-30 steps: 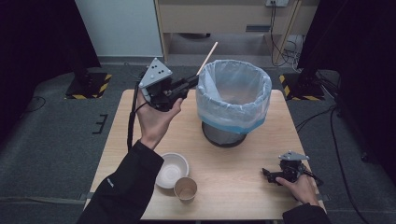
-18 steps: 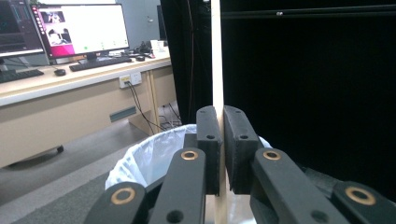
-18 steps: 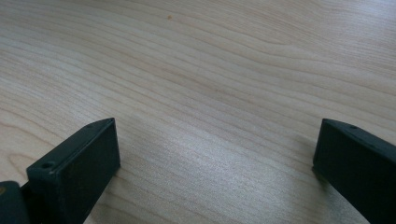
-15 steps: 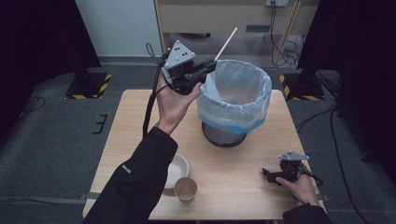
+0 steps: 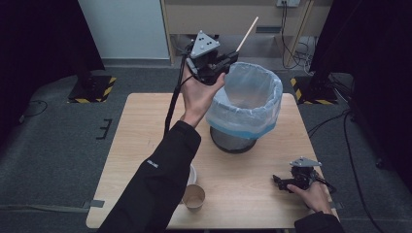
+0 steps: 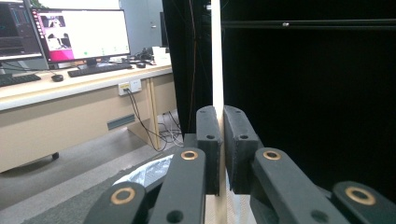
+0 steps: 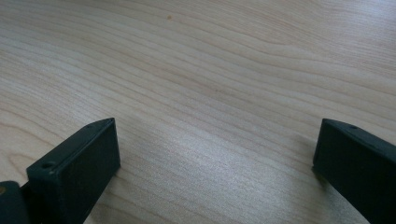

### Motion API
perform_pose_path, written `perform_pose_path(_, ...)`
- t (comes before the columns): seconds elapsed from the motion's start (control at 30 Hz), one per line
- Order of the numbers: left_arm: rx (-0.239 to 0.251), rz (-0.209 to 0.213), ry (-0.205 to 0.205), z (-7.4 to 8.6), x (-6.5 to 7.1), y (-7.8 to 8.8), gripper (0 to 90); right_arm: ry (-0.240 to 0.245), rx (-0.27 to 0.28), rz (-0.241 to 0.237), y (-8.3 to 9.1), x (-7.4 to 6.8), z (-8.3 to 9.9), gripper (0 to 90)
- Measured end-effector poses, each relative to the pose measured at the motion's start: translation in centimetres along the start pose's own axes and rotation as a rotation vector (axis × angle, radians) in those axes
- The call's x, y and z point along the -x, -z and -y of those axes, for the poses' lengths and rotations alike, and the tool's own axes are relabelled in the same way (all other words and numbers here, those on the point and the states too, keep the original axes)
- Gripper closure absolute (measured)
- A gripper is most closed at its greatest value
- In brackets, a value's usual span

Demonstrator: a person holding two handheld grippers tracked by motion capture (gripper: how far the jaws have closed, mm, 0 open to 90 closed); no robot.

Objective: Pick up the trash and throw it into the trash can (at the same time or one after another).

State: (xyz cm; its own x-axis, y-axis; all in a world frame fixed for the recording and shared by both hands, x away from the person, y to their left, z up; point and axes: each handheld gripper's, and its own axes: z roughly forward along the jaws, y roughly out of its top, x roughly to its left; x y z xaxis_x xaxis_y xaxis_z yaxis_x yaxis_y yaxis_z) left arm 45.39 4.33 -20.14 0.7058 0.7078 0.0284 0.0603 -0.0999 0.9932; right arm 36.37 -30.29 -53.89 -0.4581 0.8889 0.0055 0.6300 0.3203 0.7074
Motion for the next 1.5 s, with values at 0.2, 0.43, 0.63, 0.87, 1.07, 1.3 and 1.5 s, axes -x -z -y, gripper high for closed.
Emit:
perform_pose_path(0.2,-0.013,-0.005,-0.012,0.6,-0.2,-2.2,85.3,-0.001,0.000,0.000,0.0,0.0,0.0,0.8)
perform_pose_path(0.43,-0.044,-0.009,-0.012,2.1,-0.2,-4.6,85.3,-0.001,0.000,0.000,0.0,0.0,0.0,0.8)
perform_pose_path(0.63,-0.076,-0.012,-0.010,3.3,-0.3,-6.3,85.2,0.000,0.000,0.000,0.0,0.0,0.0,0.8)
perform_pose_path(0.87,-0.103,0.011,0.008,4.4,-0.7,-7.6,80.1,0.000,0.000,0.000,0.0,0.0,0.0,0.8)
perform_pose_path(1.07,-0.081,0.056,-0.015,4.7,-0.9,-6.8,60.6,0.000,0.000,0.000,0.0,0.0,0.0,0.8)
perform_pose_path(1.3,-0.054,0.072,-0.015,4.3,-1.3,-1.3,44.5,-0.002,0.002,0.000,0.0,0.0,0.0,0.8)
perform_pose_path(1.5,-0.036,0.078,0.003,6.0,-2.3,6.4,36.4,0.002,0.003,-0.004,0.0,-0.1,0.0,0.8)
